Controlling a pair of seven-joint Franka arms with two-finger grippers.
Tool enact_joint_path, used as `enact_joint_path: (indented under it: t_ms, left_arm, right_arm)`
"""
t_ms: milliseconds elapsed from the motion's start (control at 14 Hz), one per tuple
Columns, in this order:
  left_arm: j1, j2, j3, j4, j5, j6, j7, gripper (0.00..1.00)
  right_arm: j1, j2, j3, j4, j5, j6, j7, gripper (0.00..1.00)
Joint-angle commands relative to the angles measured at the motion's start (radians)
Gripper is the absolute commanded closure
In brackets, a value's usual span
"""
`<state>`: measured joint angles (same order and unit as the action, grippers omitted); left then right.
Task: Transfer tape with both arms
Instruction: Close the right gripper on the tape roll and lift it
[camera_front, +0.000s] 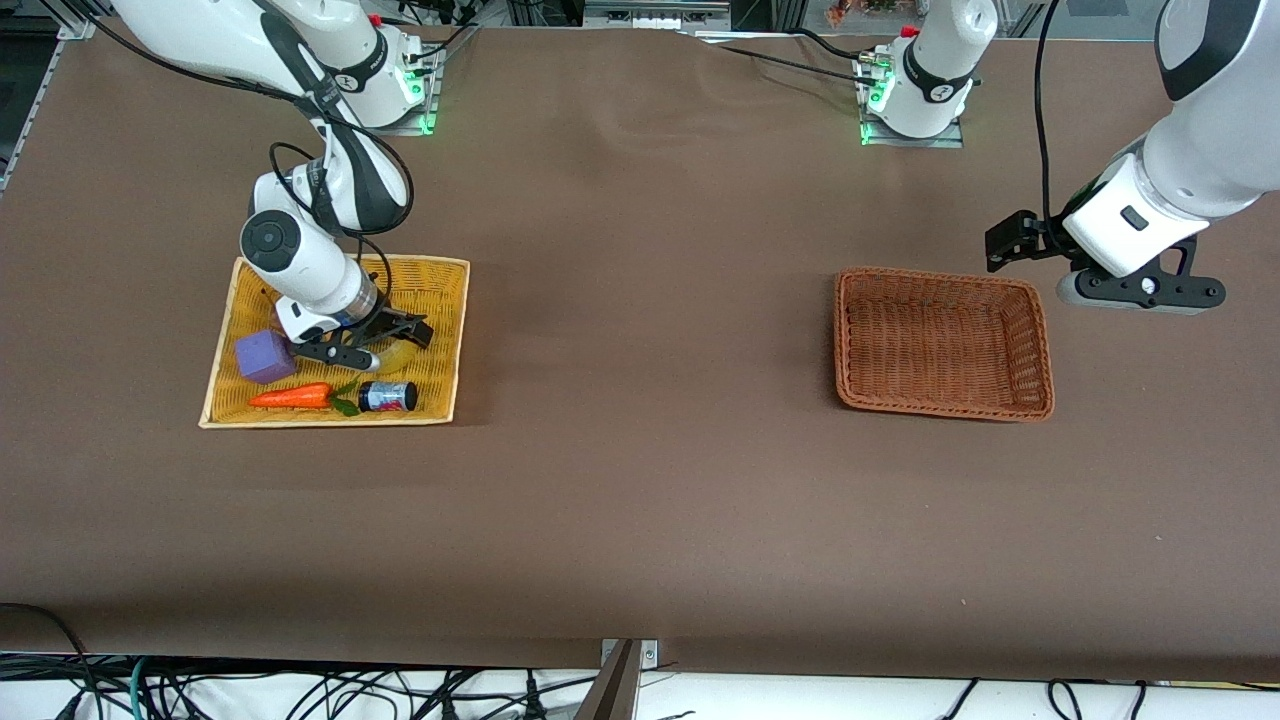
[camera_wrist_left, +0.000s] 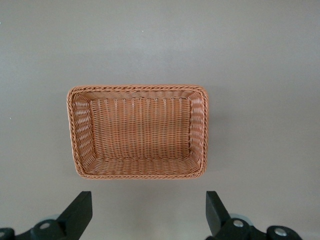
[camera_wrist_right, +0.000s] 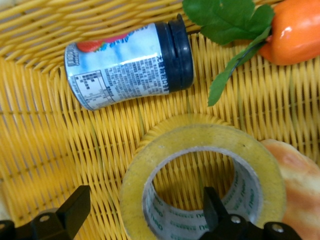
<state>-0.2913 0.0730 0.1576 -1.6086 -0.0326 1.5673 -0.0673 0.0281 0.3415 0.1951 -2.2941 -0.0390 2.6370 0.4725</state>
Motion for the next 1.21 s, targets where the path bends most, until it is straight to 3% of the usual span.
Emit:
enact_joint_path:
  t_ms: [0,71,143,429,714,929,1143]
  left_arm:
    - [0.007,-0.016,-0.012,-0.020,0.036,0.013,0.018,0.00]
    - [0.007,-0.016,-0.012,-0.020,0.036,0.013,0.018,0.00]
    - [0.007,-0.016,-0.012,-0.020,0.036,0.013,0.018,0.00]
    - [0.007,-0.016,-0.010,-0.020,0.036,0.013,0.020,0.00]
    - [0.007,-0.016,-0.010,-0.019,0.037,0.013,0.020,0.00]
    - [0.007,-0.015,-0.010,-0.023,0.036,0.025,0.020,0.00]
    - [0.006,-0.015,-0.010,-0.022,0.036,0.027,0.020,0.00]
  right_arm:
    - [-0.008,-0.001,0.010,-0.027,-0.004,0.047,0.011,0.51]
    - [-0.008,-0.002,0.012,-0.027,-0.007,0.043,0.005,0.84]
    - [-0.008,-0.004,0.018,-0.025,-0.009,0.041,0.002,1.00]
    - [-0.008,-0.028,0.023,-0.013,-0.009,0.005,-0.035,1.00]
    - [-0.008,-0.140,0.026,0.080,-0.009,-0.248,-0.061,1.00]
    - [-0.008,-0.159,0.130,0.275,-0.001,-0.535,0.009,1.00]
    - [0.015,-0.093,0.262,0.459,-0.001,-0.608,0.248,1.00]
